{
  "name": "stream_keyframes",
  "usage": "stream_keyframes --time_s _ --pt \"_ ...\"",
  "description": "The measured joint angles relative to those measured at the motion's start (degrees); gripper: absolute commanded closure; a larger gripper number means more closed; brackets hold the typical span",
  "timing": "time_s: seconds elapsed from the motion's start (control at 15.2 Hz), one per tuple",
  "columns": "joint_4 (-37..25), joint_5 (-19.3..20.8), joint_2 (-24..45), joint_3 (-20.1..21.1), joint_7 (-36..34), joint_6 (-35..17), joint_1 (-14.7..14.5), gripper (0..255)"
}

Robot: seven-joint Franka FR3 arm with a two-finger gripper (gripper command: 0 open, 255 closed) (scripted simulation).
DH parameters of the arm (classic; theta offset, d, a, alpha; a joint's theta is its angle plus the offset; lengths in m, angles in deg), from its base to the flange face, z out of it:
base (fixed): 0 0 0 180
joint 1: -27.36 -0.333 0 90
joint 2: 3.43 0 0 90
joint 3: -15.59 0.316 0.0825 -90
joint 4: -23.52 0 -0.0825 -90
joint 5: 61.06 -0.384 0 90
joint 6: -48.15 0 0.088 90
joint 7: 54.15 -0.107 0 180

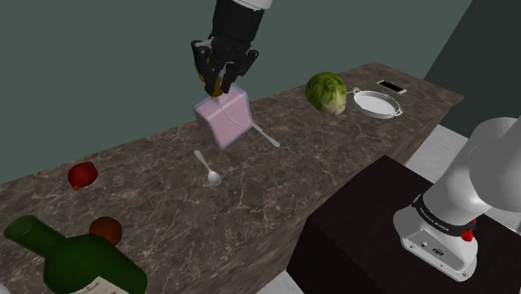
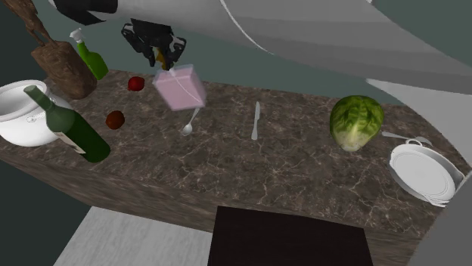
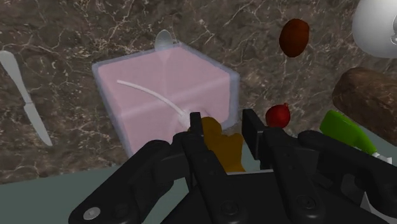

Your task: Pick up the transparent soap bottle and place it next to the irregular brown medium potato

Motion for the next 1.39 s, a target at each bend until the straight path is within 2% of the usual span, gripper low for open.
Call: stream_keyframes --time_s 0.4,0.66,0.79,0.86,1.06,1.32,1.39 --pt "-8.83 8.69 11.88 3.1 -8.99 -1.86 -3.4 255" --pt "-17.88 15.21 21.42 3.24 -14.56 -1.11 -7.74 255" --pt "-24.76 18.41 27.18 2.7 -16.76 0.55 -10.72 255" --pt "-24.81 18.47 27.33 2.69 -16.78 0.58 -10.74 0" --pt "-25.45 19.05 29.02 2.67 -14.57 0.7 -10.69 0" --pt "-28.87 21.17 34.91 2.41 -7.63 2.33 -10.88 0" --pt "-27.7 21.47 35.31 2.47 -5.85 1.79 -10.41 0"
